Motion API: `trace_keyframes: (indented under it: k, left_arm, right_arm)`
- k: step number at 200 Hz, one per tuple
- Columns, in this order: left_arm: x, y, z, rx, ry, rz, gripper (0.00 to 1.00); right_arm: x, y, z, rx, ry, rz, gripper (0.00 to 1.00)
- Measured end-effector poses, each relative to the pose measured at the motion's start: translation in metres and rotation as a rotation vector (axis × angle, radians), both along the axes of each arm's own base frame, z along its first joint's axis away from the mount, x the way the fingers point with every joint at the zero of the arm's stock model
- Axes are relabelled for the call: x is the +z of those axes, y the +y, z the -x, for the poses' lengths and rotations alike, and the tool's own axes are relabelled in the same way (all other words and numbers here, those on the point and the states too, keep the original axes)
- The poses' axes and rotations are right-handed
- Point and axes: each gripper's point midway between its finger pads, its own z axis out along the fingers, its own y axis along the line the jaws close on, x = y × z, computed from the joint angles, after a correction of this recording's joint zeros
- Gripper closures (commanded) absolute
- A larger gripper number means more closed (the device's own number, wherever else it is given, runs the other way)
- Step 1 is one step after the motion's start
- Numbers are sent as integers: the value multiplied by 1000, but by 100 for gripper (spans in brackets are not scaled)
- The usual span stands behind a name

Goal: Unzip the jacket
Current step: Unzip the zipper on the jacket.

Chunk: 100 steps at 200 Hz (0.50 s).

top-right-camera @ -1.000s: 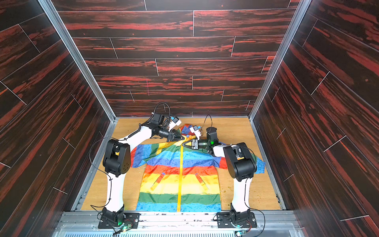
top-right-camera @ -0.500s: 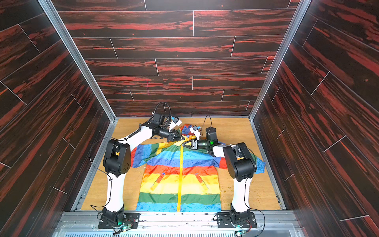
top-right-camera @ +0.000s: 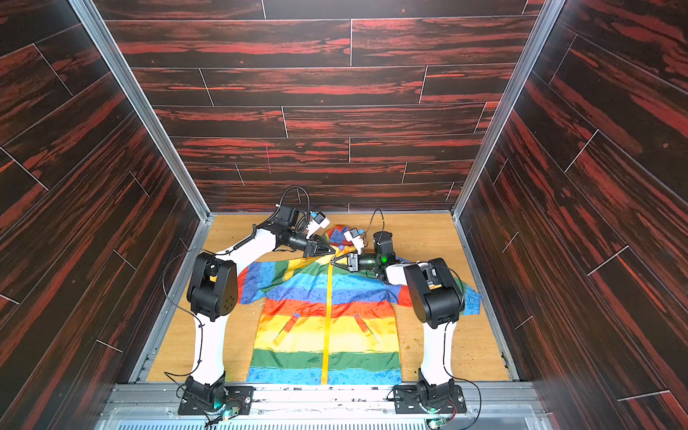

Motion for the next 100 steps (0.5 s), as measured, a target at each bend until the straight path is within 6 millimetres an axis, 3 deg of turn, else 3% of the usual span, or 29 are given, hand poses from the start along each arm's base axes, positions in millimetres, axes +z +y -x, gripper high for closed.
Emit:
trace_keyframes:
  k: [53, 100]
  left_arm:
    - [-1, 1, -1, 5, 1, -3, 100]
    - [-5, 1, -5, 34, 19, -31, 100]
  right_arm:
    - [-2, 0, 1, -4, 0, 2, 100]
    - [-18, -5, 8, -18, 13, 28, 100]
